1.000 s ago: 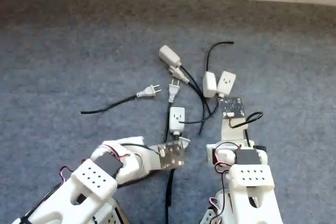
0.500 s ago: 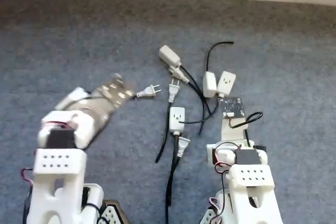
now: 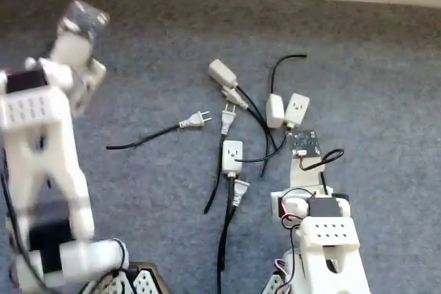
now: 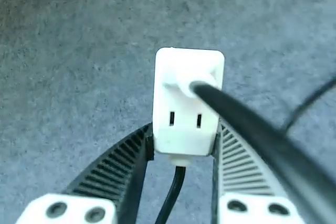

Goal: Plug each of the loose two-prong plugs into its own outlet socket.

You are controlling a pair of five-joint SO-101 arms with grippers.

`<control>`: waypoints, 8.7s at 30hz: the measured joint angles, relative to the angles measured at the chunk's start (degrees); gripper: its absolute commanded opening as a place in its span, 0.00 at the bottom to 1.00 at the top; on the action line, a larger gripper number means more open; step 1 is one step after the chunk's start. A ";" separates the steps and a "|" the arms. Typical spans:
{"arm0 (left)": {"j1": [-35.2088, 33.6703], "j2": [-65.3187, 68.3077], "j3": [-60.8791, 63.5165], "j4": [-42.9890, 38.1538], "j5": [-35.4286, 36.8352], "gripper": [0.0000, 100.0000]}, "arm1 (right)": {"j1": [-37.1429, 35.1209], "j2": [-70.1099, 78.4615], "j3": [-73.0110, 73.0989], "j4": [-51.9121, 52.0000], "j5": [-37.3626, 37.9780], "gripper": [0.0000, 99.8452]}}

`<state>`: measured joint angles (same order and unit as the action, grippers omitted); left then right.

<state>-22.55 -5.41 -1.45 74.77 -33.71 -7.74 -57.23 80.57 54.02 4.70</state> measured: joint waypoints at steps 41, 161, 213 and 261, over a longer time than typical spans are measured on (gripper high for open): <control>-3.52 68.13 -89.49 26.20 5.89 0.33 | 0.00 -0.09 0.00 -2.11 2.20 0.50; 47.47 22.59 16.09 -12.31 15.38 0.28 | 23.38 -0.18 2.02 0.44 7.30 0.50; 33.76 28.57 1.41 -3.16 28.13 0.16 | 18.90 -0.18 2.02 0.44 7.30 0.50; 45.54 -43.60 75.96 -6.42 -22.51 0.06 | 16.18 -0.18 2.02 0.44 7.30 0.50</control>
<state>22.99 -49.01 74.51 68.35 -56.22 8.44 -57.41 82.59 54.46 12.00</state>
